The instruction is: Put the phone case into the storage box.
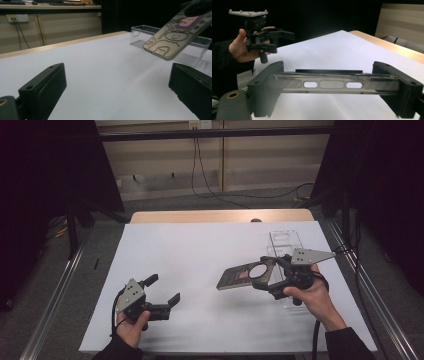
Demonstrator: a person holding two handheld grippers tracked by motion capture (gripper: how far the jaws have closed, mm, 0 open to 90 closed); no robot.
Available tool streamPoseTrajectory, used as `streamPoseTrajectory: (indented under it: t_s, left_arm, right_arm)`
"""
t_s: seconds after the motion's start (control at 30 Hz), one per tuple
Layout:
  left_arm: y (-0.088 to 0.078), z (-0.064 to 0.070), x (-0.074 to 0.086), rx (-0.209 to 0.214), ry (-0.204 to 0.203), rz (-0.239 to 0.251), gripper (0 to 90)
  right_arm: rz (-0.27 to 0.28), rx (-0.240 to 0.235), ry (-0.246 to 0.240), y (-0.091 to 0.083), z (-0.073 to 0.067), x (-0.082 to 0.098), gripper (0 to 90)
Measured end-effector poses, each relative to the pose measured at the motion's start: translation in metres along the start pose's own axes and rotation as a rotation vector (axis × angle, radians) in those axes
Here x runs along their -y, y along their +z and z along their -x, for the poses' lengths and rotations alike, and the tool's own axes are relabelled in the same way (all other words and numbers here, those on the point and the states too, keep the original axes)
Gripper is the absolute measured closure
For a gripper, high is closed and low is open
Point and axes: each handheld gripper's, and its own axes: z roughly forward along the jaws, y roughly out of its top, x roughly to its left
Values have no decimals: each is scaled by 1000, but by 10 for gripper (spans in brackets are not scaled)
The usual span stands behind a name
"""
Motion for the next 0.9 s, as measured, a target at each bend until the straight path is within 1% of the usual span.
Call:
streamPoseTrajectory:
  t_s: [0.03,0.07,0.1,0.13,0.23,0.27,0.3,0.33,0.37,0.4,0.43,0.47,0.57,0.6,0.63,0.67,0.7,0.77,0.83,0.9]
  left_arm:
    - [-2,-1,1,0,11,2,10]
    - [-5,-2,1,-20,15,2,9]
    - [-5,-2,1,-20,15,2,11]
    - [-8,-3,2,-33,8,14,13]
    - [-14,-4,3,-43,-9,31,15]
    - [-14,-4,3,-43,-9,31,17]
    - [-18,-6,4,-61,-16,29,16]
    - [-18,-6,4,-61,-16,29,16]
    - [-20,-8,6,-73,-35,30,16]
    - [-21,-9,6,-78,-46,27,16]
    - [-21,-9,6,-78,-46,27,16]
    - [-23,-11,7,-93,-43,20,17]
    - [-25,-12,8,-92,-53,22,18]
    - [-27,-12,9,-106,-59,24,18]
    - [-27,-12,9,-106,-59,24,18]
    - [-29,-13,10,-111,-62,26,17]
    - [-30,-14,11,-120,-63,25,15]
    - [-33,-15,11,-129,-62,30,13]
    - [-34,-16,12,-140,-52,23,12]
    - [-36,-18,12,-134,-57,21,12]
  right_arm:
    - [3,4,1,-1,1,-1,118]
    - [9,10,5,-2,1,-2,117]
    - [9,10,5,-2,1,-2,117]
    - [19,28,0,-6,2,-5,117]
    - [28,53,-1,-13,2,-9,118]
    - [35,59,-1,-16,3,-11,117]
    - [46,66,2,-18,3,-12,117]
    - [52,74,5,-21,4,-13,117]
    - [59,82,6,-24,5,-14,117]
    - [63,89,8,-25,5,-14,117]
    - [64,93,6,-27,6,-14,117]
    - [65,100,8,-28,6,-15,117]
    - [73,112,13,-32,7,-17,117]
    - [70,126,14,-35,8,-18,117]
    - [70,126,14,-35,8,-18,117]
    - [66,146,14,-38,11,-19,117]
    - [67,151,17,-39,12,-20,117]
    - [72,162,19,-42,15,-21,117]
    - [78,175,27,-45,17,-24,117]
    - [73,190,28,-47,19,-26,117]
